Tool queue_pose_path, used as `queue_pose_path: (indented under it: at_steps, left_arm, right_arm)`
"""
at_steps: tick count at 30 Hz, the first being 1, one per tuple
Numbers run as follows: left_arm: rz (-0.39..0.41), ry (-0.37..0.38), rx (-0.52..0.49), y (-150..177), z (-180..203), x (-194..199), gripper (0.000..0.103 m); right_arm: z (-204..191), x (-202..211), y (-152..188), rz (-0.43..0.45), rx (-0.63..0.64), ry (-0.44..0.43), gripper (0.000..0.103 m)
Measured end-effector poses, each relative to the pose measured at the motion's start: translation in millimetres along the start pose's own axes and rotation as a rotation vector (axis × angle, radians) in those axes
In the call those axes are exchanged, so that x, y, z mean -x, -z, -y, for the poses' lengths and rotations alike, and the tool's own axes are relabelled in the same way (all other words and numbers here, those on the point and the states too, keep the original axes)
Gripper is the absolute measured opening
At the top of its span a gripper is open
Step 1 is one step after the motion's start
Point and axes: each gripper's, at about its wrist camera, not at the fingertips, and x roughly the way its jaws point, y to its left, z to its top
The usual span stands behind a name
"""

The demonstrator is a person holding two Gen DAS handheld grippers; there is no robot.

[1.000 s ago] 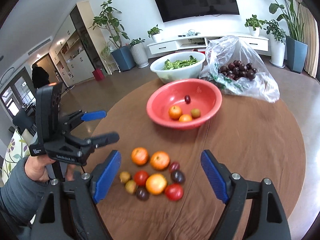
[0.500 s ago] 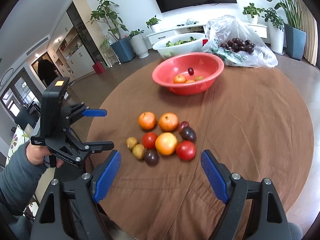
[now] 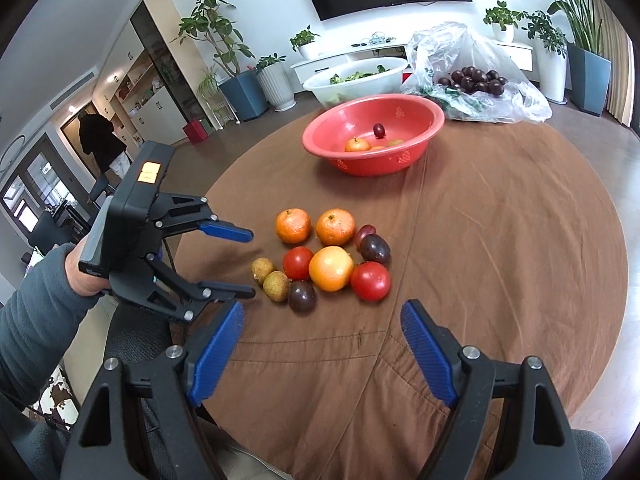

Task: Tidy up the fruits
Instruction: 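Move both tools back to the fruit cluster and grasp a yellow pear with the left tool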

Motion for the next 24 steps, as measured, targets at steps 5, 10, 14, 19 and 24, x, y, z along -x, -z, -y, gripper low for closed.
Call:
queue_pose_path:
  at_steps: [5, 10, 14, 19, 24]
  left_arm:
    - [-0.001, 0.04, -0.033, -3.0, 1.1, -6.5, 0.044]
    - [0.001, 0.057, -0.036, -3.7, 0.4, -9.7, 0.034]
    - [0.009, 0.068, -0.036, -2.6, 0.9, -9.7, 0.03]
    - [0.017, 0.073, -0.041, -1.4, 4.1, -8.2, 0.026]
    - [0.032, 0.071, -0.008, 1.8, 1.4, -6.4, 0.026]
  right_arm:
    - [1.5, -3.5, 2.3, -0.009, -0.006, 0.0, 0.082]
    - [2.5, -4.6, 3.3, -0.015, -0.012, 0.0, 0.081]
    - [3.0, -5.5, 3.1, -0.019, -0.013, -0.002, 0.081]
    - [4.6, -7.4, 3.9, -0.025, -0.019, 0.003, 0.081]
    - [6.8, -10.5, 3.5, -0.032, -0.022, 0.014, 0.081]
